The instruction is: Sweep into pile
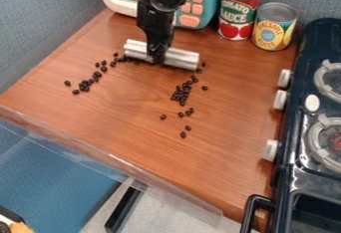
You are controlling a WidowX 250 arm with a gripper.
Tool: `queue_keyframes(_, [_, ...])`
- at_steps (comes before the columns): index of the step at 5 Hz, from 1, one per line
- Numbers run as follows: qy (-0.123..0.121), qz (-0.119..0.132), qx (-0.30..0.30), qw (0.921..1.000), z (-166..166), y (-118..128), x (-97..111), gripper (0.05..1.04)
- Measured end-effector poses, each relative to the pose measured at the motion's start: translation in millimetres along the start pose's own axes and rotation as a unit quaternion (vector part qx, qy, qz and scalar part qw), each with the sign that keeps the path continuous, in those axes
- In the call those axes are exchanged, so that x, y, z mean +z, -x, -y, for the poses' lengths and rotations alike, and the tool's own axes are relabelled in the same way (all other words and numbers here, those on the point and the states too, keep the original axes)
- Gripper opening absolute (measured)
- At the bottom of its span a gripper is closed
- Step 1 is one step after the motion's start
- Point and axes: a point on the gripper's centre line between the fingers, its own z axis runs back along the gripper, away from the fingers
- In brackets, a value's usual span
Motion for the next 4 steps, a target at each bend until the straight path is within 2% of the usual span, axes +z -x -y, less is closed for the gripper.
queue_keyframes(1, [0.033,-0.017,-0.027,0.9989,-7.1,-8.1,34.1,0.368])
queue_keyframes(2, [0.035,-0.029,-0.054,0.9975,-29.4,-35.2,47.8,0.368])
queue_keyframes(3, [0.032,-0.041,-0.081,0.9954,-51.4,-65.0,48.7,0.368])
queue_keyframes(4, [0.019,-0.036,-0.097,0.9944,-75.7,-97.9,35.9,0.368])
